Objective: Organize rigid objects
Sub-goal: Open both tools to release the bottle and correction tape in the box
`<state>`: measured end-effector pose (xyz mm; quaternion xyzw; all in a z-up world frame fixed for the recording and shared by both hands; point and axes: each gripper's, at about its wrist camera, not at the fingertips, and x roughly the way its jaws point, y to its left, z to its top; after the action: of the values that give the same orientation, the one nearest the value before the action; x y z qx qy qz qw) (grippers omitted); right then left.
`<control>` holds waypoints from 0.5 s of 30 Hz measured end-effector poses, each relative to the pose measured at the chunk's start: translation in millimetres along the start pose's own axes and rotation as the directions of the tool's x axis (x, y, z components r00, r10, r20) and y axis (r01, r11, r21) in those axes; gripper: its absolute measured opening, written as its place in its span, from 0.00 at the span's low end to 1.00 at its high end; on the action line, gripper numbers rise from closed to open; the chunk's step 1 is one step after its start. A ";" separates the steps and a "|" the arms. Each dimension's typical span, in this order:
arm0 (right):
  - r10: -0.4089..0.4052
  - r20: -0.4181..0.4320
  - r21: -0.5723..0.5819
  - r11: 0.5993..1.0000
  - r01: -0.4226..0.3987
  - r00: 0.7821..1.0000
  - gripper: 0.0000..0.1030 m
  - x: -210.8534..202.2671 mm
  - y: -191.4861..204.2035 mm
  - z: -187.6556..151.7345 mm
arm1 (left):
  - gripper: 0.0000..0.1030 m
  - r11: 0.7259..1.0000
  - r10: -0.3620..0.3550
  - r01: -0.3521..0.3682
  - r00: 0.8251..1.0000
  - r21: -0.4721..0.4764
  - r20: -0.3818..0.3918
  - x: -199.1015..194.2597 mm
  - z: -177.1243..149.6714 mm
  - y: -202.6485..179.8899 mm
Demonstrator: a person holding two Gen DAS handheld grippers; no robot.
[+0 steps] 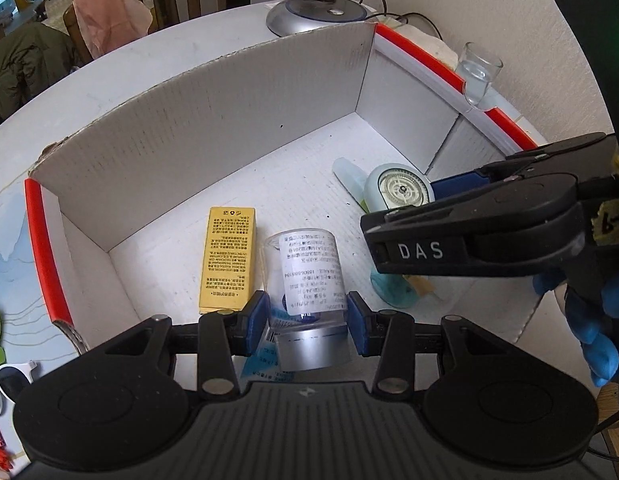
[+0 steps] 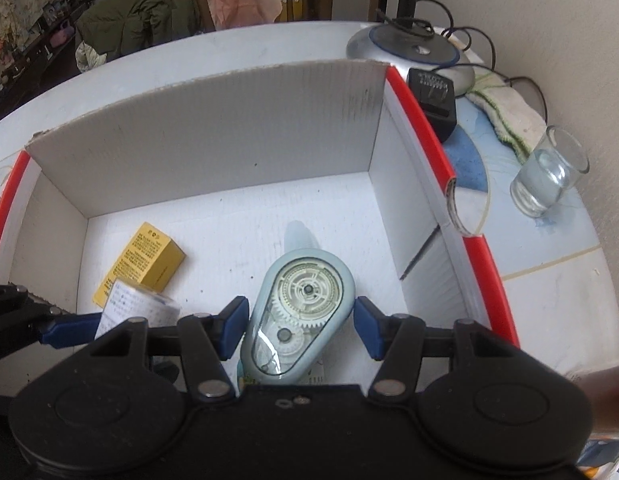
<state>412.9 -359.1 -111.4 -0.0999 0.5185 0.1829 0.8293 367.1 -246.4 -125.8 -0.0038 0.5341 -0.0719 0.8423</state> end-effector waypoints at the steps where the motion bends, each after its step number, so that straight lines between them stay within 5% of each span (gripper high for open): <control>1: -0.001 -0.004 0.001 1.000 0.001 1.000 0.55 0.4 0.4 0.1 | 0.41 1.000 0.000 0.000 1.000 -0.001 0.000 0.1 0.1 0.0; 15: 0.009 0.018 0.035 0.999 -0.009 1.000 0.58 -11.1 -1.7 -7.7 | 0.59 0.997 -0.041 0.043 0.999 -0.065 0.026 -10.1 -9.4 9.3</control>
<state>402.8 -365.6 -104.9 -0.0815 0.5147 0.1784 0.8346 355.5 -235.2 -121.5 -0.0435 0.5255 -0.0720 0.8466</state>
